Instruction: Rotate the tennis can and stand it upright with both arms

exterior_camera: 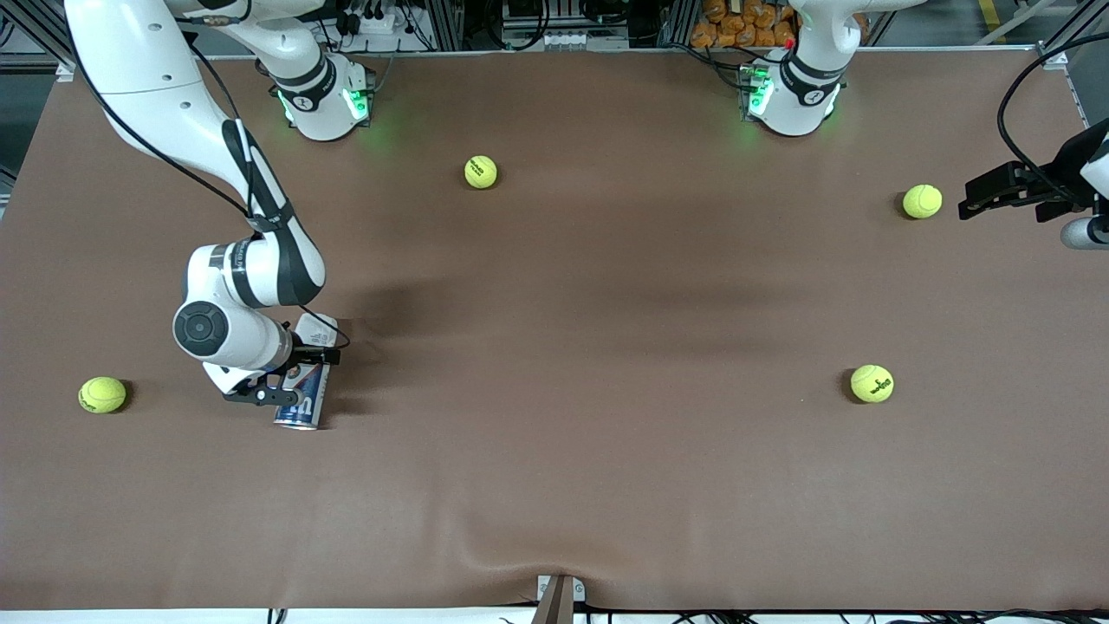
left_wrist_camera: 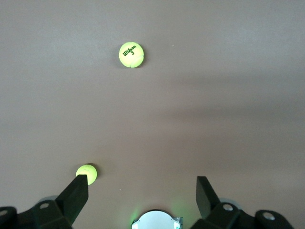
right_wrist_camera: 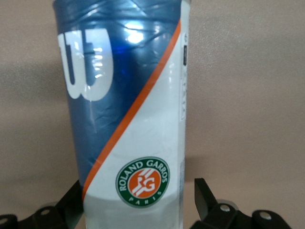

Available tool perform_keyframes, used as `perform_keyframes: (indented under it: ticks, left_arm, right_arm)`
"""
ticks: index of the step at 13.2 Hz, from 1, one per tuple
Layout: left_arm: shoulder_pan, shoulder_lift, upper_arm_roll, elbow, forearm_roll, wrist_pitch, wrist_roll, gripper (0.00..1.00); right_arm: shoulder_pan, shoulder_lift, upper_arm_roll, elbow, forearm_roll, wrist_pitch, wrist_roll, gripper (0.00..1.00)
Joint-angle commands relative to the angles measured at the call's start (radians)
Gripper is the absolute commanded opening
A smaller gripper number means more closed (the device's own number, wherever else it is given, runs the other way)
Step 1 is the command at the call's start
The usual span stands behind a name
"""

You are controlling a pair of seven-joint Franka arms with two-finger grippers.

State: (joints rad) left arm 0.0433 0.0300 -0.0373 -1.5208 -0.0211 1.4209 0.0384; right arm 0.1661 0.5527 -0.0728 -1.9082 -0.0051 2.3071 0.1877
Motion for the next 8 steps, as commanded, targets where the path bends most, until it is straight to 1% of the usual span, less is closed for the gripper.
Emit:
perform_keyframes:
  ticks: [1, 6, 8]
  left_arm:
    - [0.012, -0.010, -0.006, -0.009, -0.017, -0.010, 0.003, 1.00]
    - [0.012, -0.010, -0.006, -0.013, -0.017, -0.010, 0.008, 1.00]
    - [0.012, -0.010, -0.006, -0.013, -0.017, -0.010, 0.008, 1.00]
  right_arm:
    - [0.000, -0.008, 0.001, -0.014, -0.022, 0.017, -0.004, 0.92]
    - [0.022, -0.019, 0.002, 0.000, -0.021, 0.015, -0.005, 0.90]
    - [0.036, -0.019, 0.002, 0.008, -0.021, 0.014, -0.004, 0.86]
